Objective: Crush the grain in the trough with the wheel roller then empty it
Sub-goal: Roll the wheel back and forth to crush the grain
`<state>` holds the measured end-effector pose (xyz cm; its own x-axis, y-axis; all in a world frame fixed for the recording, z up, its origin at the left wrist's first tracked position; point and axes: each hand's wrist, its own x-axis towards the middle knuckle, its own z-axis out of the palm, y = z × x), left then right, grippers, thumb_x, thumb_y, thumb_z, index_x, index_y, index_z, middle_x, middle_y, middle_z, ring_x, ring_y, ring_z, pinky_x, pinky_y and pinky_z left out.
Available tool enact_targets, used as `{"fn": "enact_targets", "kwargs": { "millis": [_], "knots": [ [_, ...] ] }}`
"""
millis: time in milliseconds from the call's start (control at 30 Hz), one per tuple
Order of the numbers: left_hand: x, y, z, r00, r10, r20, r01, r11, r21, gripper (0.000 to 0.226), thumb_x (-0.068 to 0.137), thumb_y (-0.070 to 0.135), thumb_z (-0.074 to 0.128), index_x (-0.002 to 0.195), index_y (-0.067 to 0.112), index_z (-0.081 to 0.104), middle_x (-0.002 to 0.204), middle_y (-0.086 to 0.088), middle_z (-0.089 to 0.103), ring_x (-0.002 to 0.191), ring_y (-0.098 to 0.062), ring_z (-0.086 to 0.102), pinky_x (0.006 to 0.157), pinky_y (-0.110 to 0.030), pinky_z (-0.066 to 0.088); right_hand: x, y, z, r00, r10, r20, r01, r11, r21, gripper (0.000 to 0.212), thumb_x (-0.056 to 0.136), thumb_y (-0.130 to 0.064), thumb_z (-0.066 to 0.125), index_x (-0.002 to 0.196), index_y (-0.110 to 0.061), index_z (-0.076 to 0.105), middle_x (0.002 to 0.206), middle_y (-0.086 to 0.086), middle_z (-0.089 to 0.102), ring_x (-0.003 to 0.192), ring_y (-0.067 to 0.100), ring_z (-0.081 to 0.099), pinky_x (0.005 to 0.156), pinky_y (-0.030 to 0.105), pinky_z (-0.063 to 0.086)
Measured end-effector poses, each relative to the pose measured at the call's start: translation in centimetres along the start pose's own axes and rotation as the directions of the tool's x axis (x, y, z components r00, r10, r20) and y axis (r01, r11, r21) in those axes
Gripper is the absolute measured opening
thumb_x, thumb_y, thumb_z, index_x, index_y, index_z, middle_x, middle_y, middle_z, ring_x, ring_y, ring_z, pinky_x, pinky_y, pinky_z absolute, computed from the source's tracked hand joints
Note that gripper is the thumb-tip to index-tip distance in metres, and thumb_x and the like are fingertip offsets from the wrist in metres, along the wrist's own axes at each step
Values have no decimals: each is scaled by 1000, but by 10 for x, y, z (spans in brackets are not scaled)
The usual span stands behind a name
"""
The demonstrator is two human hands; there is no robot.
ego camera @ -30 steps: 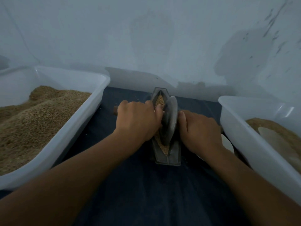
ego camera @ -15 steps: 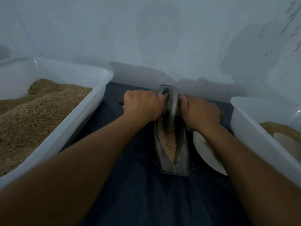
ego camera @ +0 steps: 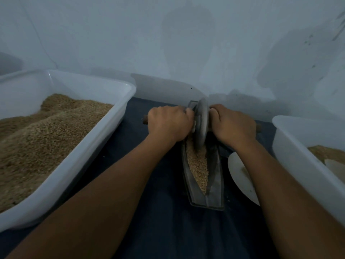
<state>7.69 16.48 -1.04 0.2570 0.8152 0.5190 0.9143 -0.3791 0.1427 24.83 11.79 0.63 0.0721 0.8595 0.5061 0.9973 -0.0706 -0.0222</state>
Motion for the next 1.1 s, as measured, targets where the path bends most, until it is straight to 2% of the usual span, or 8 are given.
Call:
{"fn": "enact_targets", "kwargs": {
  "millis": [133,267,400,600,767,867,967,1100],
  "knots": [
    [-11,1,-8,999,-12,43,12,1000,16,46,98,43,18,85,23,57,69,-4,53,49,-20,27,47,-29,12,-12,2,-7,998,-55,22,55,998,8,46,104,-49,22,131,-28,52,100,12,71,89,35,65,66,36,34],
    [-20,1,-19,986,-41,161,37,999,28,52,95,51,8,85,24,51,71,-4,44,55,-22,34,49,-31,21,-22,4,-21,974,-53,219,51,999,18,51,101,-56,13,126,-34,52,107,11,67,90,33,61,69,37,37],
    [-25,1,-34,955,-35,293,30,999,21,57,94,53,9,89,22,55,86,-7,56,75,-29,51,75,-43,45,-25,7,-42,908,-82,410,65,996,55,56,98,-62,11,106,-27,54,98,7,62,83,27,55,71,38,43],
    [-25,7,-58,881,-27,472,-29,994,110,51,95,55,19,102,23,58,86,-3,49,81,-25,47,72,-40,32,-26,8,-75,809,-145,569,102,989,106,56,97,-64,22,85,-23,58,84,1,61,76,16,58,73,38,47],
    [-21,8,-72,846,-50,531,-28,990,139,45,93,59,28,107,26,54,90,0,46,87,-24,45,75,-40,30,-31,1,-93,772,-149,618,131,989,76,67,78,-73,17,80,-22,61,79,3,63,73,16,60,74,40,50],
    [-21,8,-68,839,-54,542,-24,990,137,40,94,55,26,96,22,50,77,0,43,83,-24,47,74,-40,30,-31,2,-90,783,-152,603,135,988,74,65,83,-74,20,78,-23,60,75,2,62,69,15,59,66,37,47],
    [-19,5,-61,854,-79,515,28,994,107,39,93,51,24,94,21,51,78,-2,45,82,-25,48,73,-40,30,-26,7,-78,805,-162,571,115,986,118,56,91,-73,24,77,-28,53,73,-2,58,67,13,55,59,34,36],
    [-16,2,-40,952,-101,288,119,992,-46,36,96,43,27,83,18,48,86,-7,52,74,-27,48,72,-39,41,-15,13,-53,884,-117,453,42,984,172,66,74,-80,13,78,-26,50,73,0,56,66,14,53,56,33,31]
  ]
}}
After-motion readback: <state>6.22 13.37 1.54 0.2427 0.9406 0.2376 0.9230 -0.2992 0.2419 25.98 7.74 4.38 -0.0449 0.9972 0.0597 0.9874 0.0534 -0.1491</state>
